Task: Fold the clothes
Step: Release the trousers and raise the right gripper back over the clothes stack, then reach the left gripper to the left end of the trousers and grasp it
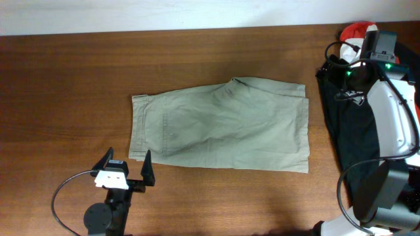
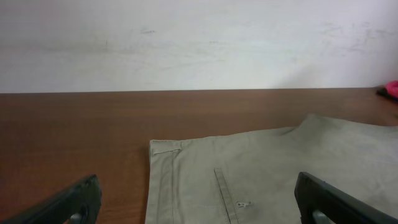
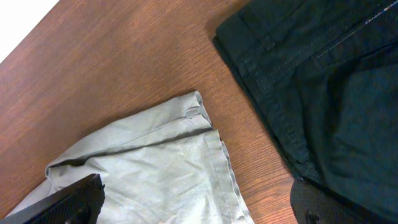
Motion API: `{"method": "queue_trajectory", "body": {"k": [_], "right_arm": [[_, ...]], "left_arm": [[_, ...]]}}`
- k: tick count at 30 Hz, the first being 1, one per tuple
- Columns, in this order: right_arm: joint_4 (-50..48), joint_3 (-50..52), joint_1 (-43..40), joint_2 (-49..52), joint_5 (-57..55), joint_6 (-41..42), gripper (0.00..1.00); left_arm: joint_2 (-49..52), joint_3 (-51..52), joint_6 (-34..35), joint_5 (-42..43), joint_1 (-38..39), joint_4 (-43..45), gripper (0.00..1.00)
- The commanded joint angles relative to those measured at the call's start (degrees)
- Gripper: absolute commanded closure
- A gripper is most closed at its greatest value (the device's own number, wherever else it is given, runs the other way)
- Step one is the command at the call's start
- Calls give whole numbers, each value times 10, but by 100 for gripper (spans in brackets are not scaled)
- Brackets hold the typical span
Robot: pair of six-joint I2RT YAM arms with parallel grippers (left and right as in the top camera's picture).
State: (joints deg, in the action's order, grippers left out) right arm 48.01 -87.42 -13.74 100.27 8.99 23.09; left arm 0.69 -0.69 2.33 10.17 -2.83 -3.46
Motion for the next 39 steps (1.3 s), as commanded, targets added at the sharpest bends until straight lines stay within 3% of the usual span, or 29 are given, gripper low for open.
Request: {"method": "queue_trajectory", "body": {"k": [1,6,9,11,14,19,22,24,29,33,39], "right_arm": [[0,-6,2,-5,3,-3,1],[0,-6,2,-5,3,-3,1],[0,-6,2,-5,3,-3,1],[0,-6,2,-5,3,-3,1],[0,-6,2,-5,3,-3,1],[0,-6,2,-5,3,-3,1],[0,-6,2,-5,3,-3,1],[0,-6,2,-5,3,-3,1],[0,-6,2,-5,3,-3,1],[0,-6,2,-5,3,-3,1],[0,-6,2,-5,3,-3,1]], "left_arm": [[-3,2,-6,18,-3,0,1],[0,1,-2,42,-3,0,1],[0,1,102,60,-3,49,1],[0,-10,120,81,-3,80,1],[26,-76,119,90,-3,37,1],[255,-269,49,126,-3,-62,1],[455,-427,-41,130,-3,-188,1],[590,-535,-50,130,-3,-271,1],[772,-584,-49,136,-5,-297,1],[906,-694,-50,170,-63,-376,1],[968,-699,-50,139,-70,-373,1]]}}
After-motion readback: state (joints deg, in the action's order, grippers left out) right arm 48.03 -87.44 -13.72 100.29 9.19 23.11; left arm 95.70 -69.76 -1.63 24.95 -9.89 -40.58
